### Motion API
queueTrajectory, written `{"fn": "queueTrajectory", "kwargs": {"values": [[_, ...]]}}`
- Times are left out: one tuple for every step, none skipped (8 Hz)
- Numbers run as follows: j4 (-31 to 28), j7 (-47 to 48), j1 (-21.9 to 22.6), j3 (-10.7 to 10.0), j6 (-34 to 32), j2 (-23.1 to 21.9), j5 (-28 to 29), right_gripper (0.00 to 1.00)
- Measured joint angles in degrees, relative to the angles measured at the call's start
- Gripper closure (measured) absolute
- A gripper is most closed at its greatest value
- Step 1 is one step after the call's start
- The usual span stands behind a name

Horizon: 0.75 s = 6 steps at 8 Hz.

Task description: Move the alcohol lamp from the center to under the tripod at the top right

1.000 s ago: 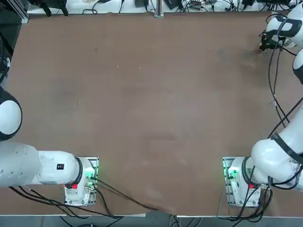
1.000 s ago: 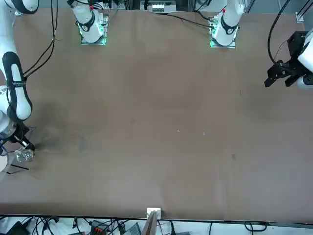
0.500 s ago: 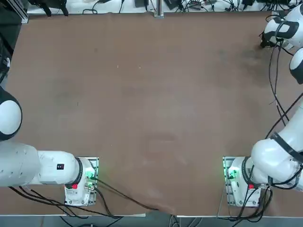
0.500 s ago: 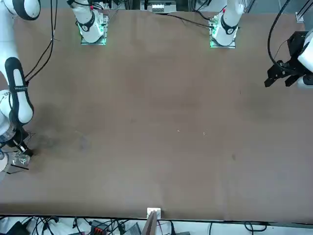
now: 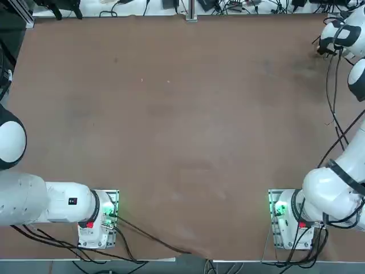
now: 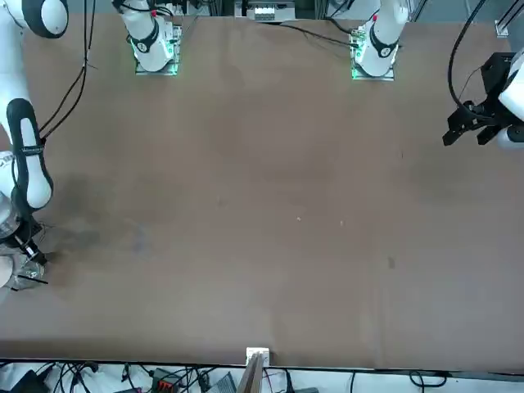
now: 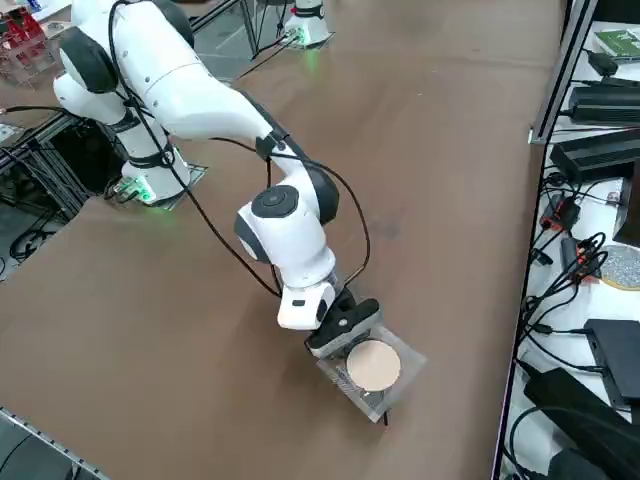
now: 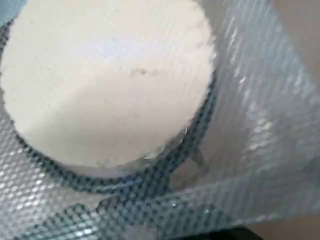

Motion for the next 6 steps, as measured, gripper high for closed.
{"fn": "queueTrajectory", "kwargs": {"values": [[0.34,0.0,-0.01,-0.19,0.12,0.25,0.0,0.98],[0.46,0.01,-0.01,-0.22,0.41,0.52,0.0,0.98],[0.55,0.01,0.07,-0.22,0.65,0.76,0.0,0.98],[0.54,0.01,0.37,-0.2,0.67,0.78,-0.01,0.97],[0.29,0.01,1.01,-0.19,0.51,0.65,-0.03,0.95],[-0.58,0.01,1.9,-0.18,-0.27,0.04,-0.03,0.89]]}}
